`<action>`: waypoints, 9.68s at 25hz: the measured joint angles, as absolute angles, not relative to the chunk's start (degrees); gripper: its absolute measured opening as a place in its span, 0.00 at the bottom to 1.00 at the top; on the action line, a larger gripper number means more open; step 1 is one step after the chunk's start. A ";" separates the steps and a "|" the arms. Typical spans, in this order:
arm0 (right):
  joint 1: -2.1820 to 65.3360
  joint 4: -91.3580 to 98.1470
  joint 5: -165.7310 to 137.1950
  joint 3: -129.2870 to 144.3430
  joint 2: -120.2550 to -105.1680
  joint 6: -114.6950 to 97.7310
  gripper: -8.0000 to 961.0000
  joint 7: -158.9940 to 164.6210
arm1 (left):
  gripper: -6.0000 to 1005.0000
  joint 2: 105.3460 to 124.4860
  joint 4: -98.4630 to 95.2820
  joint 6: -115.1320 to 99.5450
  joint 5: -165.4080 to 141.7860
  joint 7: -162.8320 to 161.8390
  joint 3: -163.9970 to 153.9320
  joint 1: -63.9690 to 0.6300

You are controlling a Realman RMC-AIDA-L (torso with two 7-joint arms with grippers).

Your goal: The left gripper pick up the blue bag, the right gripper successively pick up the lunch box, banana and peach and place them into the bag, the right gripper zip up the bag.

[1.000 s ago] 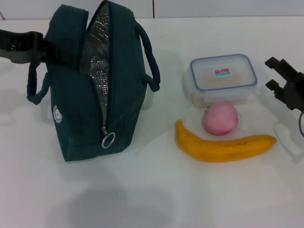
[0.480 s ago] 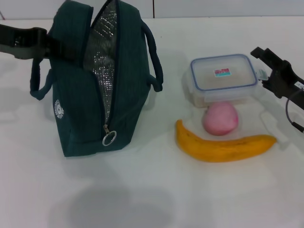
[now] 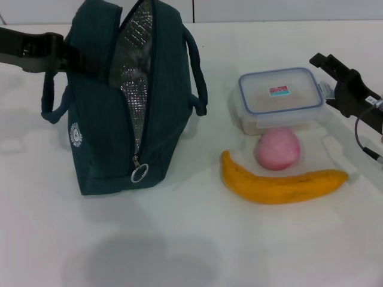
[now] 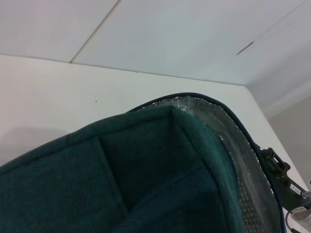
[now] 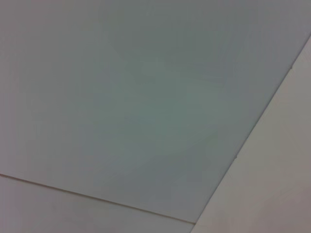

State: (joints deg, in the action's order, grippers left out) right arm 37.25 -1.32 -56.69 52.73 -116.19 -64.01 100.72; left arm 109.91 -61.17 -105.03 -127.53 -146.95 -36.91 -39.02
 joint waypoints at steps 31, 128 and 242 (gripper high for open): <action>36.12 0.14 -56.77 54.14 -116.19 -63.98 0.35 96.37 | 0.03 109.86 -61.17 -105.82 -127.53 -145.62 -37.09 -38.49; 47.65 10.62 -45.81 84.14 -116.19 -75.48 0.10 105.61 | 0.03 114.69 -56.19 -105.45 -122.52 -144.98 -39.58 -41.40; 46.37 69.67 -134.93 75.57 -115.46 -107.20 0.43 110.94 | 0.03 111.71 -56.69 -105.26 -120.88 -142.98 -39.81 -37.29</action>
